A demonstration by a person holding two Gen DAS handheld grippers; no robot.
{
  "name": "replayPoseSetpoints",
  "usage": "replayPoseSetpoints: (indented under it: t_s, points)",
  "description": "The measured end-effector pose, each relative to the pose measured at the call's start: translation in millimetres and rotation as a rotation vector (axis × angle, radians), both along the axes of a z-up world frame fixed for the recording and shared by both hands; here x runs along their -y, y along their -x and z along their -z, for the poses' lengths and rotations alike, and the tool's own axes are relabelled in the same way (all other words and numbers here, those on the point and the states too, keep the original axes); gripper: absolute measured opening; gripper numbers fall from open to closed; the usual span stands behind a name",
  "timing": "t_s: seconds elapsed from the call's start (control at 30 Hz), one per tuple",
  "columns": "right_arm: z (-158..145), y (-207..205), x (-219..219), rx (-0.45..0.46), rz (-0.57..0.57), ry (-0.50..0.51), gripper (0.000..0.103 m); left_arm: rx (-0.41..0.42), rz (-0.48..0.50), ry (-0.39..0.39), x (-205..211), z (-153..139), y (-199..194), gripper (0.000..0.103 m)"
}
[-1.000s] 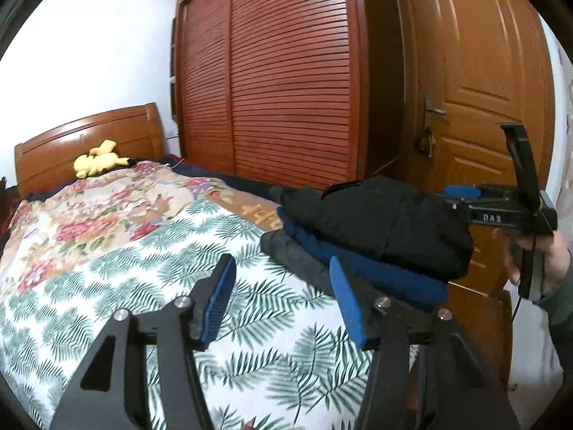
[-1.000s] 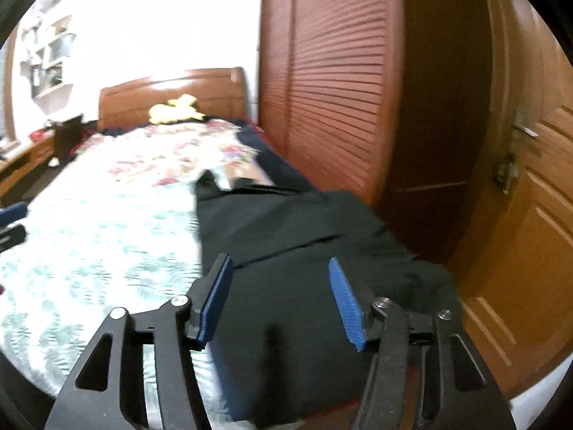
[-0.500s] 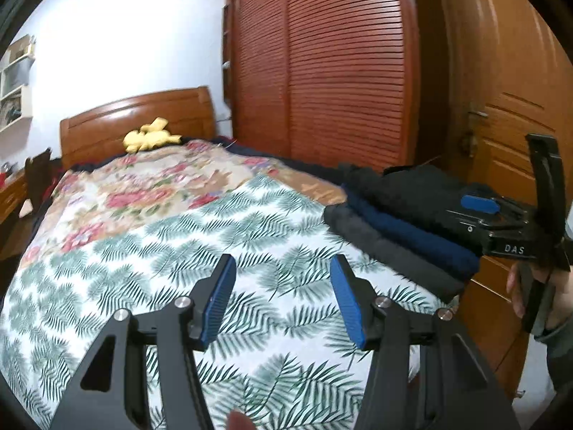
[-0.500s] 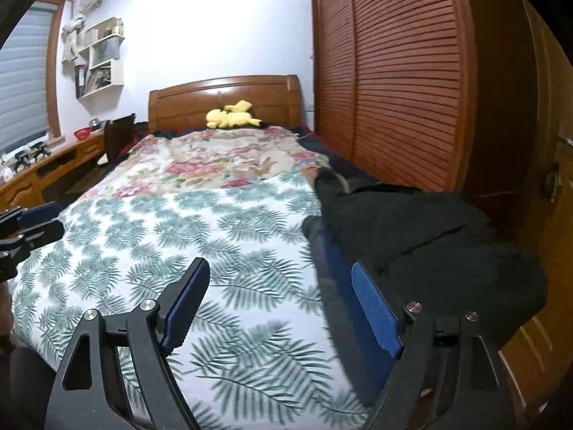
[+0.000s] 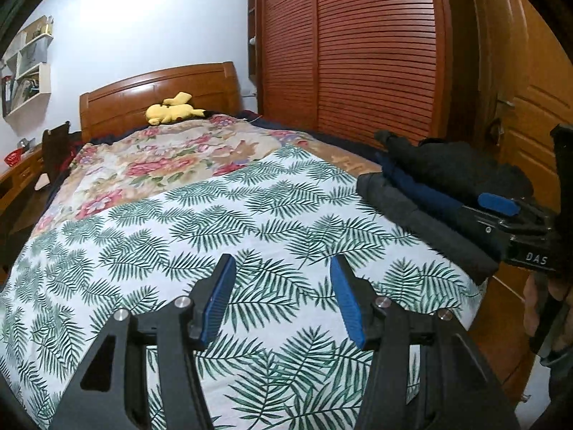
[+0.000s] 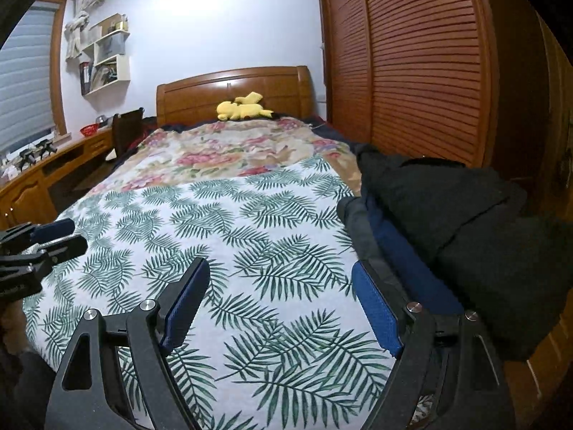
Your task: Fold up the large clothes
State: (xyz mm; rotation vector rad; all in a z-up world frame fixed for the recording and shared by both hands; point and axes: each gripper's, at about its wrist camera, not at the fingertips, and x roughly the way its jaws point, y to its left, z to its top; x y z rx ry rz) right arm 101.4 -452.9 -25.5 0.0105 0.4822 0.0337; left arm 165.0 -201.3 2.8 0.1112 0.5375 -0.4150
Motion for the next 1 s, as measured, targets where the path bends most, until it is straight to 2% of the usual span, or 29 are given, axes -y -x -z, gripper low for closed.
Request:
replayPoseSetpoints:
  t_s: [0.3, 1.0]
  points:
    - [2, 7, -28, 0.004, -0.039, -0.010, 0.083, 0.000, -0.055, 0.007, -22, 6, 16, 0.054]
    - [16, 41, -131, -0.012, -0.212, -0.046, 0.083, 0.007, -0.316, 0.001, -139, 19, 92, 0.054]
